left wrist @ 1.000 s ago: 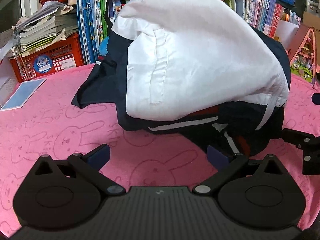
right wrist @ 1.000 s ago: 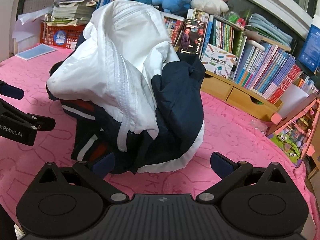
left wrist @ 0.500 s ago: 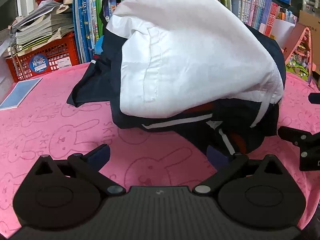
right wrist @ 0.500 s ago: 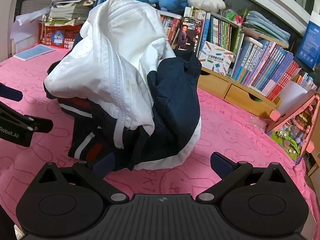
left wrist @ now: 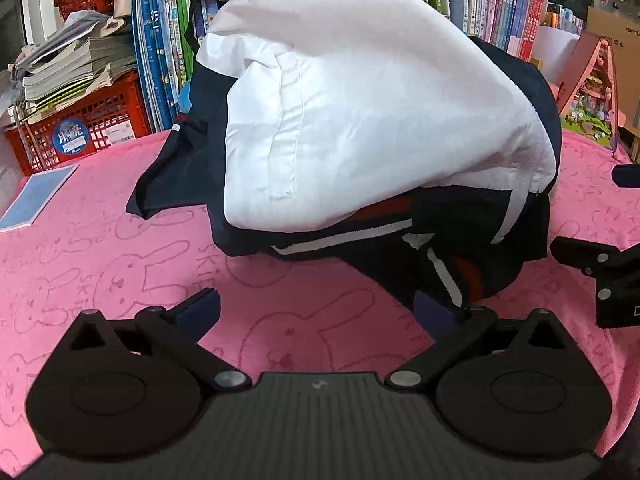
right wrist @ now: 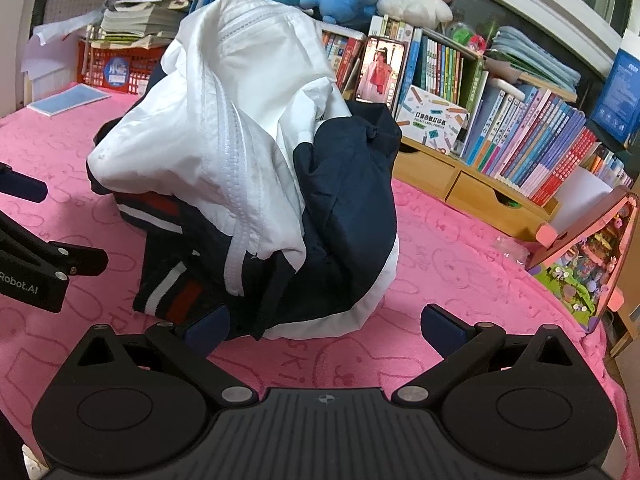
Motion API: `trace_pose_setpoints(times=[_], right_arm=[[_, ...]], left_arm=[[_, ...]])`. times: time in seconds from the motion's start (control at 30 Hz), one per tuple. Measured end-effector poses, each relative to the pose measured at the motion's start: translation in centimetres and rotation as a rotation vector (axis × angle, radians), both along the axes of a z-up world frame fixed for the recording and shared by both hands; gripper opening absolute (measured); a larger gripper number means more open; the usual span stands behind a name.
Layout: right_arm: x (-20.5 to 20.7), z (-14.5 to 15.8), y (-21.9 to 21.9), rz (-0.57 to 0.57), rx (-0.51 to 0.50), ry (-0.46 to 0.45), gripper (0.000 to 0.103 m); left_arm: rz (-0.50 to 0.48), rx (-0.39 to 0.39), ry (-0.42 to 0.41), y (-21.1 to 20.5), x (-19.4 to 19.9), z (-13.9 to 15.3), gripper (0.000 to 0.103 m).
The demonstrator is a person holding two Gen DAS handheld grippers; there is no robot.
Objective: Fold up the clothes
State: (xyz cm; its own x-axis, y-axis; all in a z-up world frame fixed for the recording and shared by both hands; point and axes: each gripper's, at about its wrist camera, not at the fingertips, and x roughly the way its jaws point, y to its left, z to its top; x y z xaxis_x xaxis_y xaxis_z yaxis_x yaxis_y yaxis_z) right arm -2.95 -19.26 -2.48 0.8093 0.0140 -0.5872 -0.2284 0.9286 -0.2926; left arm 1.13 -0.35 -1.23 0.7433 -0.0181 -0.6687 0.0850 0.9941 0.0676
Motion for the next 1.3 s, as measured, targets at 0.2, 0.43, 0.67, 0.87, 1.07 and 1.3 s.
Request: trace_pose_setpoints(times=[0.2,0.43,0.67,0.87,1.07,1.3], right_arm=[[0.0,0.0,0.0,-0.001,-0.003,-0.002,0.103],[-2.0,-0.5,0.0,0.067,0.030,-0.042,0.103],[-4.1,-3.2,3.3,0.207,-0.144,-0.101,0.103],[-2.7,-4.0,5.2,0.215,-0.164,-0.081,0.103],[-0.5,-3.5,4.4,0.156,-0.072,-0.051,0.085],[2.5,-1.8,1.2,0.027,0.086,-0.014,0.045]], left_arm=[[-0.011,-0.002,0.015,-0.2,0.1,-0.3,0.103],[-0.026,0.056,-0.023,-0.2,-0.4,-0.1,0.103],[0.034,0.034,-0.013,2.1,0.1,-0.2,0.103],[0.043,0.006,0.006,3.1,0.1,-0.7,0.103],[0.054,0.000,0.006,3.6,0.2,-0.9,0.103],[0.061,-0.005,0.002,3.9,0.5,-0.9,0.103]])
